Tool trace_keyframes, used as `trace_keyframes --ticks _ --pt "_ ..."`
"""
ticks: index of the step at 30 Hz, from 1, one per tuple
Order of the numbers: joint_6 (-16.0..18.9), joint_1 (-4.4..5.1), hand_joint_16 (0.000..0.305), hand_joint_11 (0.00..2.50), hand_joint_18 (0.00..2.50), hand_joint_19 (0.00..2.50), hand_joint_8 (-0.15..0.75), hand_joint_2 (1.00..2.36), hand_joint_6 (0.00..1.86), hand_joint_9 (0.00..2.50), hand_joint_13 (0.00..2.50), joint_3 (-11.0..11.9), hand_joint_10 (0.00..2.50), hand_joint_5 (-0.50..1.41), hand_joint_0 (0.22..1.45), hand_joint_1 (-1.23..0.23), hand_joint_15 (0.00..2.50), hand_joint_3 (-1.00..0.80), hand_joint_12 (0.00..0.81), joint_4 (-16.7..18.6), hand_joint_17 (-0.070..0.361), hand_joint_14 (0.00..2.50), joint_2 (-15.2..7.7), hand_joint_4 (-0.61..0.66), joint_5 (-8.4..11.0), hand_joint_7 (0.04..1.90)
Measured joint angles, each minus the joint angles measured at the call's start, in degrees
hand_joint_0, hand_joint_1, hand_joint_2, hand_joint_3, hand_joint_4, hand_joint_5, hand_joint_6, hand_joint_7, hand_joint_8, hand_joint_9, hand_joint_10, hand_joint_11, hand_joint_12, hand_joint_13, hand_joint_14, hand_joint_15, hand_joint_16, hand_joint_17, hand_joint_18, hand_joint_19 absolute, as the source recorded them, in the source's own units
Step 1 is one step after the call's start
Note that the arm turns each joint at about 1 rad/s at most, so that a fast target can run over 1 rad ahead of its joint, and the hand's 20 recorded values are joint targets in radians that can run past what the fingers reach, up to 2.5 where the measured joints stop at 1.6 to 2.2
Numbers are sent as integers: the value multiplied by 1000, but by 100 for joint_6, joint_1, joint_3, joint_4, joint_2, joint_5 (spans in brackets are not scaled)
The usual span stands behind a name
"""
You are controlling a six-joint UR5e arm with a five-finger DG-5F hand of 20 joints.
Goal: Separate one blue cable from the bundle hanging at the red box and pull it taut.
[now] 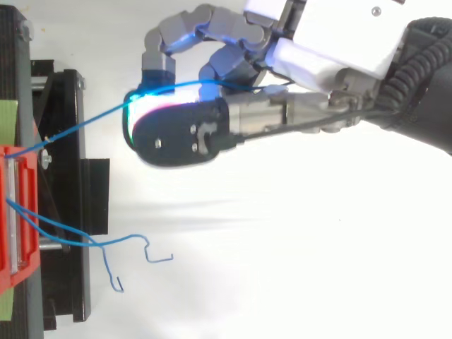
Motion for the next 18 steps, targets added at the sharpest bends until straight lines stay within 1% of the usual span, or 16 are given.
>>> trace_keyframes --ticks 3,6,10,12,18 --pt "52 -10 42 1774 1308 1749 298 1000 718 1034 960 0 985 -162 540 -349 1626 -500 352 30 95 2225 -31 169 150 1169" --pt "190 -28 42 1807 1306 1725 295 1000 693 1045 961 -1 898 -158 543 -352 1625 -500 354 45 94 2207 -137 165 222 1198" --pt "380 -28 42 1811 1303 1723 300 1000 684 1049 966 -1 864 -156 544 -353 1611 -500 356 60 94 2199 -278 164 238 1202" --pt "406 -19 42 1803 1301 1720 293 1000 683 1051 967 -1 859 -156 545 -354 1604 -500 355 71 95 2198 -317 162 239 1195" --pt "247 10 39 1865 1292 1727 282 1000 705 1074 984 -1 797 -157 584 -393 1630 -500 342 147 88 2150 -352 155 236 1212"
